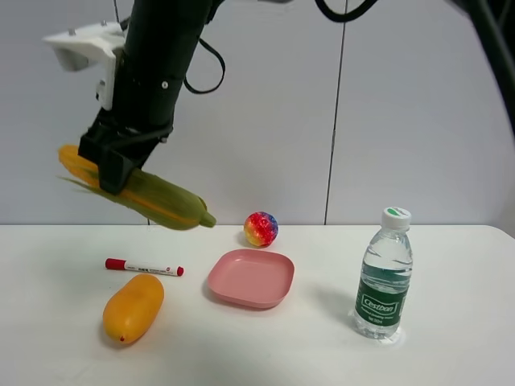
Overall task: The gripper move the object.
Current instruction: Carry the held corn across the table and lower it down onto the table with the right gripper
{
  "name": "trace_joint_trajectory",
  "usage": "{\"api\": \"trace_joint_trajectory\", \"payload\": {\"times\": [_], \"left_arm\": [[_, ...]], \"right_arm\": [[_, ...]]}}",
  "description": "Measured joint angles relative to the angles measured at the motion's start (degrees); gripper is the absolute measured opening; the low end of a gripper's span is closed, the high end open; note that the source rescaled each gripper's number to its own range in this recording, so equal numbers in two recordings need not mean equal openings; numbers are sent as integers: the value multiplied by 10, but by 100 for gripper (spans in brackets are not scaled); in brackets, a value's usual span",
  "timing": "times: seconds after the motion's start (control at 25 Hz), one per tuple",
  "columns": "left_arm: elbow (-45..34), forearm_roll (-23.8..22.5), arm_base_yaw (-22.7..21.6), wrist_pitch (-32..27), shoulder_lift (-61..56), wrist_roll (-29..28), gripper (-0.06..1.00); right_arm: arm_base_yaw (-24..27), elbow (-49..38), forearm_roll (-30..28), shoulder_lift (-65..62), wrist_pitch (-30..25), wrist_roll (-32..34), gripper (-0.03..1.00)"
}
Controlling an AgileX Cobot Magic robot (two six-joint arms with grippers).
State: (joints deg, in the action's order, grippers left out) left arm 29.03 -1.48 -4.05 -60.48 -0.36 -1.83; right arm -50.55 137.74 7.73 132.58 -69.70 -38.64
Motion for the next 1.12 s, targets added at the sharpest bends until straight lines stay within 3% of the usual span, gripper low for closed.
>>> {"api": "trace_joint_trajectory", "payload": {"times": [0.48,1.12], "left_arm": [[0,0,0,0,0,0,100],[0,0,0,0,0,0,100]], "right_arm": [[0,-113,-12,1,-2,7,0],[0,-141,-55,1,-3,28,0]]}}
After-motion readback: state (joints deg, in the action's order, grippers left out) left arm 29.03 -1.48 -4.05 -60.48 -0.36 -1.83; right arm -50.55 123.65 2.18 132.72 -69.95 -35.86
